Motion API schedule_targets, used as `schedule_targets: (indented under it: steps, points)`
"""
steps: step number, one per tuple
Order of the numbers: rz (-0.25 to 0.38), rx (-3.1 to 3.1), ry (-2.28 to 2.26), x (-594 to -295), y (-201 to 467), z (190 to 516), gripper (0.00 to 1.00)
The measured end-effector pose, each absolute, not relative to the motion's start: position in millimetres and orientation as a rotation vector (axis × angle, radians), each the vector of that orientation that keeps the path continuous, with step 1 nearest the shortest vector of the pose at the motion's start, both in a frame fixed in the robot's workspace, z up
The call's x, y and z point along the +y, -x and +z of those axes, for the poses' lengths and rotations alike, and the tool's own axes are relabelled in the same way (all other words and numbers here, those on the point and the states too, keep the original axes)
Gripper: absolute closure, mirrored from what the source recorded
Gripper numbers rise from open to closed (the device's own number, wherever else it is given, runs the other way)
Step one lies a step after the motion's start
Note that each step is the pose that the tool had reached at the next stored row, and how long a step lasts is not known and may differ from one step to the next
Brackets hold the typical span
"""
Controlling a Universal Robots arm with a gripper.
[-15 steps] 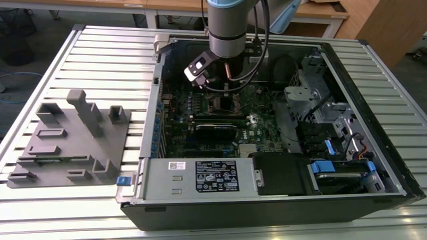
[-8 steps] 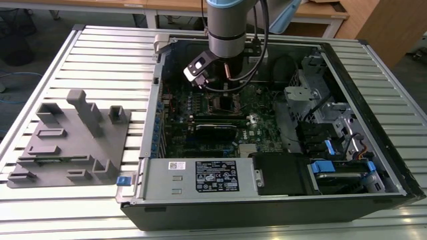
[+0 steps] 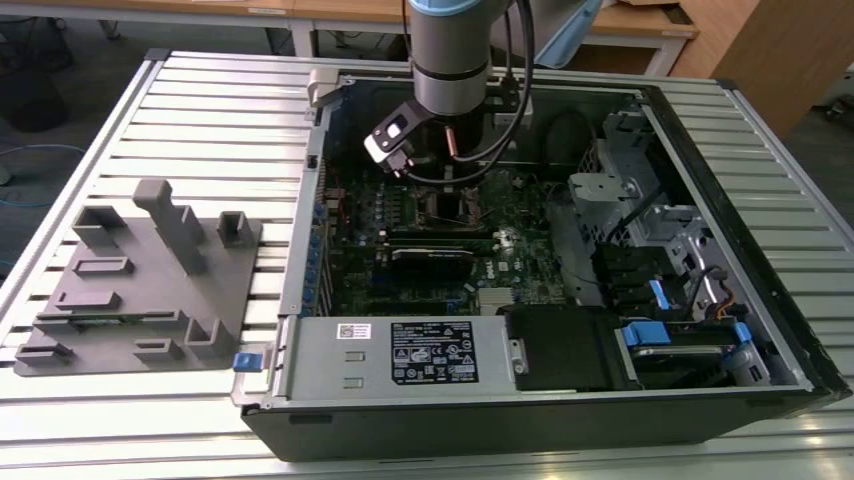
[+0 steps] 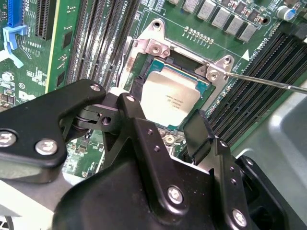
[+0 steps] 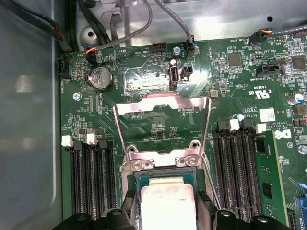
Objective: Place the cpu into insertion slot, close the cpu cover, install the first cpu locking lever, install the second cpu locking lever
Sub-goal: 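Place the cpu into insertion slot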
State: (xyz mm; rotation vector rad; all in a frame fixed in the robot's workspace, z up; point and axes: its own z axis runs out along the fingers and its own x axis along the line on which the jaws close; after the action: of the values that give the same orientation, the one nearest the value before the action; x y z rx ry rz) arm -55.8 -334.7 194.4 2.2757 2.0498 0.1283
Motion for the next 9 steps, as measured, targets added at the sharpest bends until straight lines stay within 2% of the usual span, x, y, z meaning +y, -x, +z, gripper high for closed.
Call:
schedule_targets:
  steps: [4, 5, 9]
  points:
    - [0.128, 2.050, -2.276, -334.8, 55.8, 194.4, 0.40]
    - [0.128, 2.050, -2.276, -334.8, 55.9, 194.5, 0.47]
    - [0.128, 2.050, -2.276, -334.7, 55.8, 194.3, 0.47]
